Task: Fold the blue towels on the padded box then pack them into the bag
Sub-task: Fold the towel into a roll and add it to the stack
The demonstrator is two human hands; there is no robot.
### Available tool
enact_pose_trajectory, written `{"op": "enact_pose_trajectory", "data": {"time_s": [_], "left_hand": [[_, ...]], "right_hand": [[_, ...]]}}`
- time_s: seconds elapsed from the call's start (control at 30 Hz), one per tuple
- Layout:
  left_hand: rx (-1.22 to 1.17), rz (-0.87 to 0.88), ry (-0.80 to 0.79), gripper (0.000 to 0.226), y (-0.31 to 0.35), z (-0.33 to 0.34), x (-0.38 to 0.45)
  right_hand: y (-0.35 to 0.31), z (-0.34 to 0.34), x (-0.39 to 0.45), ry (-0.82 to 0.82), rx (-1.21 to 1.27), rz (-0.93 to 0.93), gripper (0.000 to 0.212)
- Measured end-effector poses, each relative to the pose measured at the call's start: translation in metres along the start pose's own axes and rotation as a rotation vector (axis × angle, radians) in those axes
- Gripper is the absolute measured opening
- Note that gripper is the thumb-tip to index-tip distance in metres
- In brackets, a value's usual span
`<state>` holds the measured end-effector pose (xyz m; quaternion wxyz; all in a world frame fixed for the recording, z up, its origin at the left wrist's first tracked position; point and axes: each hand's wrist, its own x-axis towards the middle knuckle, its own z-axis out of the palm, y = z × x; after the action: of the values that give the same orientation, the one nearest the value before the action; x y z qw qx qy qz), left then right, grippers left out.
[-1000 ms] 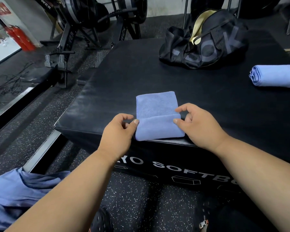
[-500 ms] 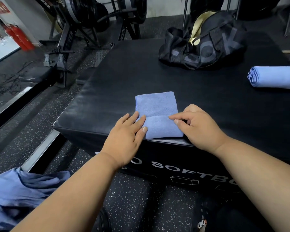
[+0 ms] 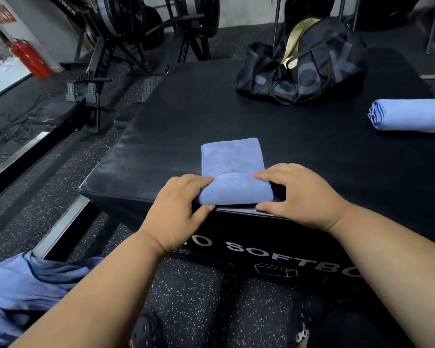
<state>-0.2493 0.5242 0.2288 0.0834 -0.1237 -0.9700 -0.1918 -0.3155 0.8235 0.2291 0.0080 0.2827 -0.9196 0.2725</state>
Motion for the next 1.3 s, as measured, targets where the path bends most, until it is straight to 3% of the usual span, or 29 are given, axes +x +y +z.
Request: {"op": "enact_pose_trajectory", "data": {"time_s": [0.13,0.2,0.3,0.53,0.8,0.9,0.97,1.07,1.17,1.3], "left_hand": [[-0.283,-0.136,-0.02,0.029,0.005,-0.013,0.003],[-0.481,-0.259,-0.017,0.021,0.009,-0.015,0.006],[-0.565,-0.37,-0.005,0.019,0.011,-0.011,0.016],[-0.537,-0.606,-0.006,0.049,0.007,-0.005,0.046],[-0.353,-0.74,0.011,0.053,0.009,-0.002,0.064],[-0.193,-0.684,0.081,0.047,0.019,-0.005,0.06],[-0.074,-0.508,0.174,0.051,0.025,-0.005,0.054],[-0.01,-0.302,0.083,0.056,0.034,0.006,0.047],[-0.031,-0.372,-0.023,0.052,0.035,0.017,0.048],[0.008,-0.455,-0.095,0.051,0.032,0.015,0.06]], "right_hand": [[-0.002,0.0,-0.002,0.091,0.269,0.076,0.024],[-0.003,0.005,0.001,0.144,0.427,0.154,0.015],[-0.006,0.012,0.01,0.201,0.487,0.25,0.009],[-0.009,0.021,0.034,0.304,0.381,0.436,0.033],[-0.005,0.028,0.052,0.264,0.139,0.548,0.042],[-0.007,0.028,0.054,0.255,0.109,0.556,0.042],[-0.009,0.028,0.054,0.258,0.109,0.557,0.041],[-0.011,0.026,0.051,0.285,0.16,0.56,0.041],[-0.014,0.025,0.045,0.326,0.252,0.501,0.039],[-0.015,0.03,0.039,0.316,0.213,0.285,0.04]]}}
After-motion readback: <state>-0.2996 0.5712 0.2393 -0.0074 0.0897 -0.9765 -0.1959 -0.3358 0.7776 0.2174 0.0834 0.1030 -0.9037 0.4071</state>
